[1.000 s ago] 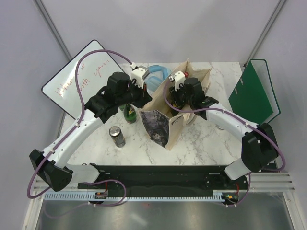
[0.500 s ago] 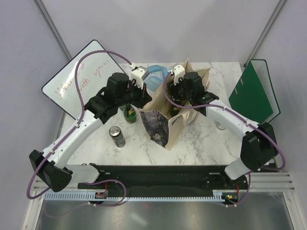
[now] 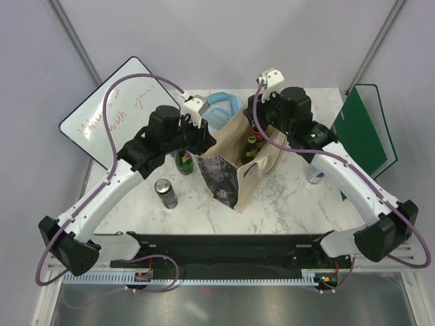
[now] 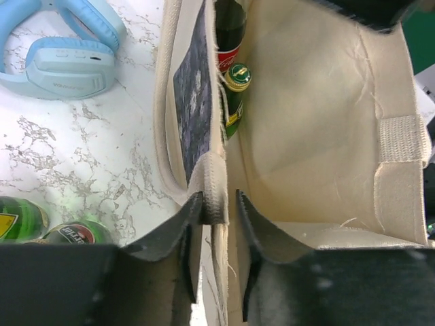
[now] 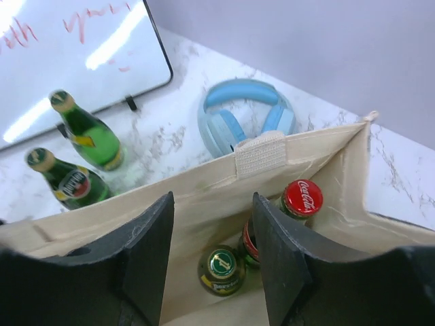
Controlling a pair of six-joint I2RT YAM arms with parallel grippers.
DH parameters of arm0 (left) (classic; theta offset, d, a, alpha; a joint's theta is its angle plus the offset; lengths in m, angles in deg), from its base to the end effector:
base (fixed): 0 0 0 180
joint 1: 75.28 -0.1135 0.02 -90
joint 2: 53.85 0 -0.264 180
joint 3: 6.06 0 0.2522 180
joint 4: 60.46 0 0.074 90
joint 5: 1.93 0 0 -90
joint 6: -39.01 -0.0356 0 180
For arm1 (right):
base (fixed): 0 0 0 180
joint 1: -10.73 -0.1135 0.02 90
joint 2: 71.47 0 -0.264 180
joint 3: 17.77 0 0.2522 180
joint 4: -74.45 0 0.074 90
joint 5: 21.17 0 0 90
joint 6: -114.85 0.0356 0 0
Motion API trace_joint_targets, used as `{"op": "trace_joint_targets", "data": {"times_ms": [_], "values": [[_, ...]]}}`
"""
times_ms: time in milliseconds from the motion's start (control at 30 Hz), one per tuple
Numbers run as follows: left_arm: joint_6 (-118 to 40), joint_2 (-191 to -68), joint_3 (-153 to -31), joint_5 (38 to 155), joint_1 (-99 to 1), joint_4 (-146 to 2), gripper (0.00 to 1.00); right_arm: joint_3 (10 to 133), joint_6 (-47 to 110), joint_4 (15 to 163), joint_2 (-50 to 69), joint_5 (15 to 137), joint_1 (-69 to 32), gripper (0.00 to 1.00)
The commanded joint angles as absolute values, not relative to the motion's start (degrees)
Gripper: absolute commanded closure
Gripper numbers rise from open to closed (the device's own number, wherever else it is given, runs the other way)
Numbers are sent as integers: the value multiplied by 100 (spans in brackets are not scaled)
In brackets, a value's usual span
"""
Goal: Place the beverage into the canvas bag
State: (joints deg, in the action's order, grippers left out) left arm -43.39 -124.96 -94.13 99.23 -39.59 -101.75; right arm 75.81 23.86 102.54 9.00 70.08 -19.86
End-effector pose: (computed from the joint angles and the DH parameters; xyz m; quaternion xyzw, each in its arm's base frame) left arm 0.2193 -0.1660 0.3920 0.2541 0.7985 -0.2750 0.4715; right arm 0.2818 0.1675 0.4027 -0.2222 0.7615 0.1639 0.5865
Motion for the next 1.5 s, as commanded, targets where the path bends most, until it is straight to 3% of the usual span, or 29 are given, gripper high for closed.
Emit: {"op": "trace_joint_targets", "data": {"times_ms": [0,167,333,400,467,500,600,767,1000,1467], "values": [[-4316,-12337,-9506,10187,-3977,-9935,64,7879,3265,10412,333,6918,-1994,43],[-4325,-12214,-9480,9950,-4012,-9927,46,9563,3566,12253,1138,7069,-2081,40],[-4281,-11916,-9427,9398,-4012,-9909,34,9812,4031,11907,992,6399,-2407,39],[-4229,-11784,-9418,9134,-4021,-9970,23,9970,4216,11862,957,6382,-2530,39],[-4211,-11582,-9409,8660,-4021,-10049,2,10006,4392,11854,922,6382,-2662,39],[-4202,-11520,-9409,8475,-4021,-10093,0,9954,4410,11845,887,6382,-2688,39],[-4106,-11362,-9366,7903,-4134,-10356,0,9612,4472,11775,694,6434,-2776,38],[-3632,-11388,-9190,8438,-4994,-10778,2,8969,4367,11573,193,6268,-2794,37],[-3719,-11817,-8882,8403,-5313,-10770,6,8443,4577,11458,-273,6556,-2777,37],[-3693,-13083,-8320,8781,-5304,-9787,36,7835,4727,11080,-1021,6760,-2785,37]]}}
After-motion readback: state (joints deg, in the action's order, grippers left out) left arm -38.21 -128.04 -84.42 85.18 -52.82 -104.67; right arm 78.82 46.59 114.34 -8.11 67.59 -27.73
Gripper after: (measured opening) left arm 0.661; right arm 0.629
